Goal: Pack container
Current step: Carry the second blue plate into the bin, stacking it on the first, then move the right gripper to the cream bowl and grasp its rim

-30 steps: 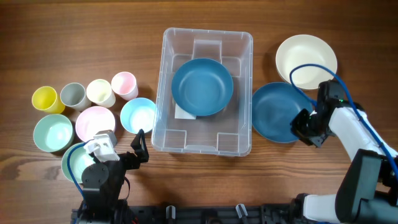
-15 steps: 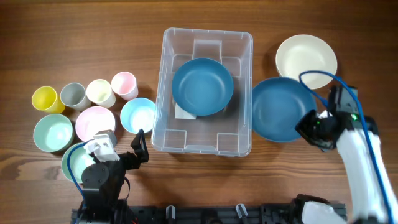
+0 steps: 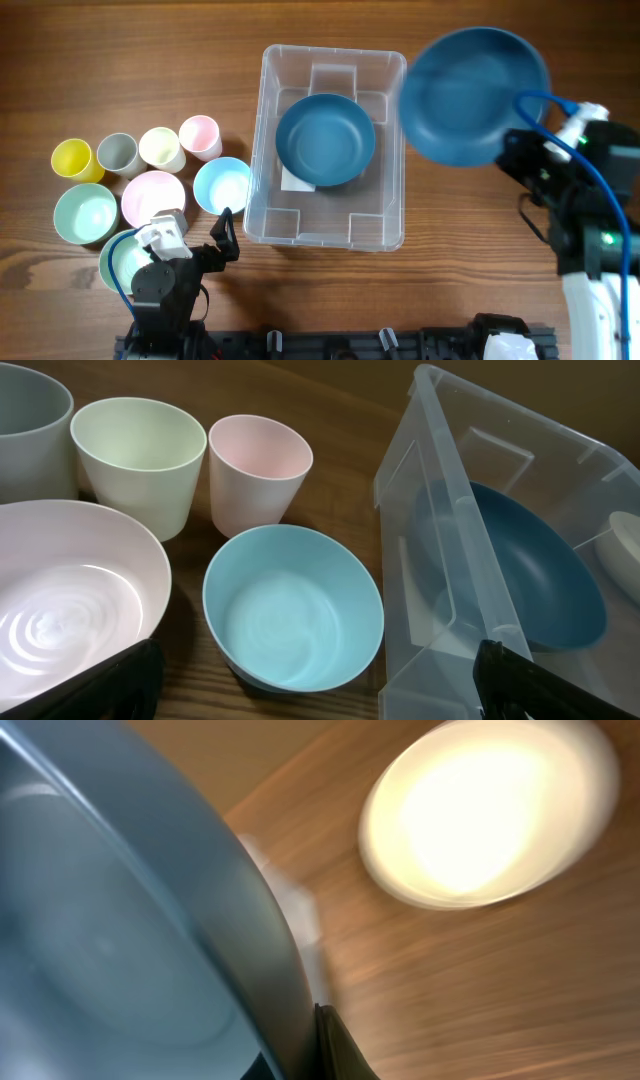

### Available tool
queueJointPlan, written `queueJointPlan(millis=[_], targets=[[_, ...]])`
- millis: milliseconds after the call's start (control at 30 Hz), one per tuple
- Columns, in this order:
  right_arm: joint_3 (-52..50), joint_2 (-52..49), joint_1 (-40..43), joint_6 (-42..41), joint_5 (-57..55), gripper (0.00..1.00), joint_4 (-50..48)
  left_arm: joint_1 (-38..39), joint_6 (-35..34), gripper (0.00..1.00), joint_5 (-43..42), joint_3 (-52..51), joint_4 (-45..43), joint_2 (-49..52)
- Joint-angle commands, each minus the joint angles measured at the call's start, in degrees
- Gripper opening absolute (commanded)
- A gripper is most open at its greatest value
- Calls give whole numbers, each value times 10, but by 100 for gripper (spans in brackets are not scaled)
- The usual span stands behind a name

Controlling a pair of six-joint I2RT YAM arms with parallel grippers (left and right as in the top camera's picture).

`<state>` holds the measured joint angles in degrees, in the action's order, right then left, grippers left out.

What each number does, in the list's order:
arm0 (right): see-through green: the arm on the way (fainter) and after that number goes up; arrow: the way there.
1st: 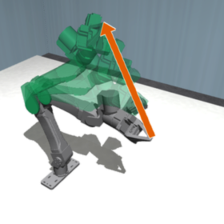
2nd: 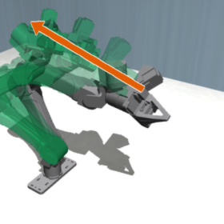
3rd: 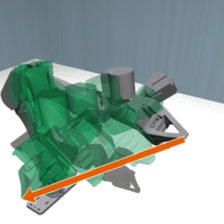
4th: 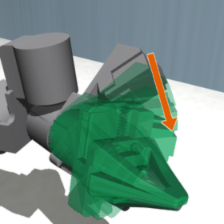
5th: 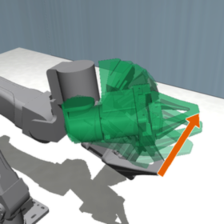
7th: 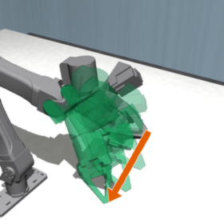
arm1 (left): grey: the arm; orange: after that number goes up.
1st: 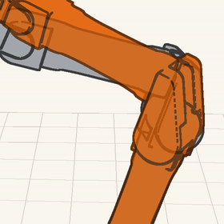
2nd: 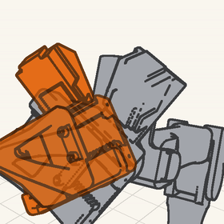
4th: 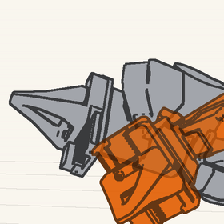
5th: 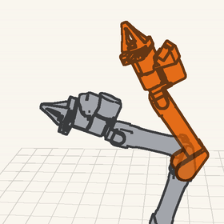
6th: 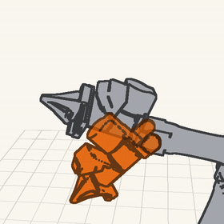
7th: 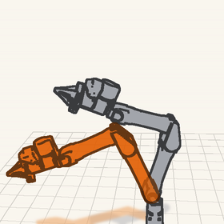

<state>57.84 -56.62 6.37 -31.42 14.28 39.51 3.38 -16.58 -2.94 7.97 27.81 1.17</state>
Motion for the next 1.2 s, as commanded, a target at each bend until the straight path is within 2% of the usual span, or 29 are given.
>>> queueJointPlan(millis=[0, 133, 233, 467, 500, 567, 700, 833, 1000, 1167], targets=[[12, -88, -105, 0, 56, 4, -44, 3, 12, 100, -7, -1, -2, -2], [54, -206, -206, 2, -29, 4, -58, 3, 12, 100, -7, -1, -2, -2], [114, -300, -252, 26, -55, 4, -56, 3, 12, 100, -7, -1, -2, -2], [212, -451, -291, 53, -72, 5, -48, 3, 12, 100, -7, -1, -2, -2], [214, -459, -291, 57, -72, 11, -47, 3, 12, 100, -7, -1, -2, -2], [214, -461, -291, 58, -72, 22, -38, 3, 12, 100, -7, -1, -2, -2], [215, -431, -288, 60, -70, 37, -20, 3, 12, 100, -7, -1, -2, -2], [215, -358, -270, 73, -86, 47, -3, 3, 12, 100, -7, -1, -2, -2], [215, -271, -188, 57, -147, 58, 41, 3, 12, 100, -7, -1, -2, -2], [213, -261, -61, 39, -156, 63, 88, 3, 12, 100, -7, -1, -2, -2]])
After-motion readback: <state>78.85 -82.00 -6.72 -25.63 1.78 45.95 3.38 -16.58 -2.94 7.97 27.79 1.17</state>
